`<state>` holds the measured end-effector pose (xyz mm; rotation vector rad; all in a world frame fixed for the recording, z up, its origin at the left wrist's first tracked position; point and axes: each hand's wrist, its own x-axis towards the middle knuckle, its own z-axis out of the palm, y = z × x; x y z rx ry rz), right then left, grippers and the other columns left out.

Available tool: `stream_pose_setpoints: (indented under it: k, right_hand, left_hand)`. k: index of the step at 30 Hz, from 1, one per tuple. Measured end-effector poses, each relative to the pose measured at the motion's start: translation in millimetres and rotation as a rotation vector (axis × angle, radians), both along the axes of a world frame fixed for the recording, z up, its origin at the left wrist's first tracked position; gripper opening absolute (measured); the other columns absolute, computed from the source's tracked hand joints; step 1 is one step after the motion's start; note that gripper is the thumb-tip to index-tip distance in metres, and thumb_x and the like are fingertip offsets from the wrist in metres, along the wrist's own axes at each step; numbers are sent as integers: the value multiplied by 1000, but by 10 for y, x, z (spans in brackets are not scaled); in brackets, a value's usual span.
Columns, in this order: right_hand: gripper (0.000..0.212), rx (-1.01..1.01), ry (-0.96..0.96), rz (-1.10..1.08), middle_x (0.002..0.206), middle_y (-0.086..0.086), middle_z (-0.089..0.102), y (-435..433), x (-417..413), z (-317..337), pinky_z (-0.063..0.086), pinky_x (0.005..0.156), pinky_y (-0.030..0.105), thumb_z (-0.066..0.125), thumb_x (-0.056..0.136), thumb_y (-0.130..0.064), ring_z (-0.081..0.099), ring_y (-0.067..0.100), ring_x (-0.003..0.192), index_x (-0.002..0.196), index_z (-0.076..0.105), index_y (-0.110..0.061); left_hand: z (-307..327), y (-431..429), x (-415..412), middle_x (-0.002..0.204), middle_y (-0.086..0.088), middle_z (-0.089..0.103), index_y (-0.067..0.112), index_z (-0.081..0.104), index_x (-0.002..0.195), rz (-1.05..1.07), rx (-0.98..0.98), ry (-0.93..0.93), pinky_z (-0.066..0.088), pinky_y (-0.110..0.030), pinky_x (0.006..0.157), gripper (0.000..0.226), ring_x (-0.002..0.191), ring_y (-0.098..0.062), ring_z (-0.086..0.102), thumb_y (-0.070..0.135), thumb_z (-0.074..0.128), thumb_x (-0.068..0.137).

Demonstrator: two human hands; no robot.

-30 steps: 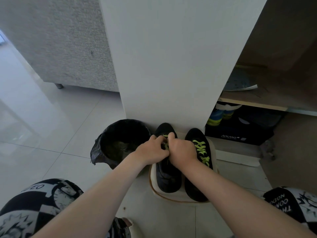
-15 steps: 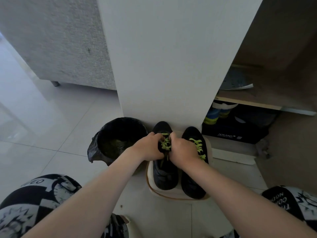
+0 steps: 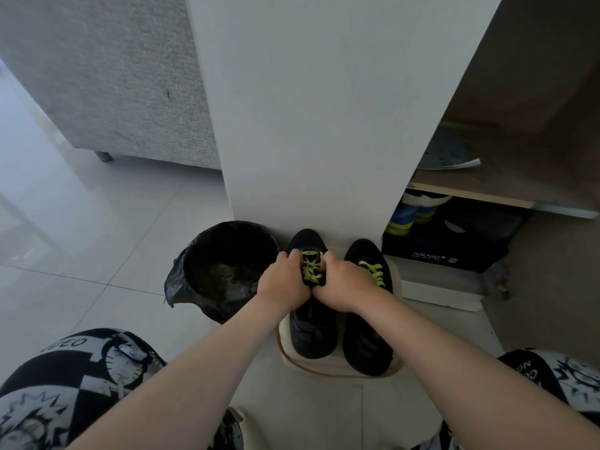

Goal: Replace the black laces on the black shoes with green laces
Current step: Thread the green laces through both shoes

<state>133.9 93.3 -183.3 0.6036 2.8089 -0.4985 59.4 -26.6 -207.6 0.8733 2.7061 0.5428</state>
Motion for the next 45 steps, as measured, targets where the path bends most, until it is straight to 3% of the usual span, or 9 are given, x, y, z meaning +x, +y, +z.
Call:
stream_pose_setpoints:
  k: [4,12,19,24,29,32,36,40,45]
  right_hand:
    - [42,97,62,-46,99,3,64,-49,62,-27,47,66,35,60,87,-44,66,27,89,115,43,-18]
    - [30,283,162,-43,94,3,66,-101,25,-140,42,53,31,57,91,-22,68,25,76,113,38,-14]
    - [35,179,203,82,105,2,51,-49,137,-21,45,66,35,64,83,-43,59,25,91,100,43,-20]
    - [17,431,280,311,141,7,55,-45,176,22,49,83,44,76,71,-42,52,29,117,69,75,-25]
    - [25,667,80,413,164,13,22,-178,136,-19,33,103,57,64,88,-41,38,35,134,106,76,-27]
    - [33,743,-27,369,165,15,15,-171,103,-7,26,108,61,60,93,-37,29,37,139,122,68,-27]
    - [31,626,126,366,152,11,41,-182,72,-85,39,98,53,59,92,-32,41,34,129,119,72,-22]
    - [11,270,455,324,107,2,58,-6,113,-95,50,57,37,71,75,-21,57,24,93,69,72,-12]
    - [11,67,432,266,112,-1,59,10,214,-171,50,70,30,71,83,-21,62,19,90,78,72,-11]
  left_hand:
    - [11,67,17,115,-8,53,14,45,119,-78,-15,75,48,-32,70,40,97,-29,62,25,60,84]
    - [1,-26,-11,122,-5,49,20,40,135,-118,-57,27,50,-38,84,67,111,-27,54,50,60,79]
    - [6,49,21,114,-6,54,17,46,121,-46,-41,124,46,-32,65,43,95,-28,62,32,60,84]
    - [60,74,-134,109,-5,59,15,50,118,-172,-79,37,53,-34,80,42,97,-24,61,34,58,81]
    - [177,-110,-216,110,2,43,17,49,129,-303,-47,-208,44,-30,96,58,106,-15,42,39,69,79]
    - [130,-196,-158,126,0,47,24,53,132,-296,31,-217,42,-28,99,56,115,-16,48,41,70,81]
    - [55,-220,-101,143,-2,45,28,49,140,-294,38,-178,42,-35,105,55,127,-23,50,40,64,88]
    - [38,-244,-148,159,-2,27,27,32,153,-353,-63,-173,31,-37,116,69,142,-24,34,44,61,93]
    - [33,-166,-98,136,1,51,29,47,137,-356,-108,-92,48,-40,99,71,121,-21,54,52,72,75]
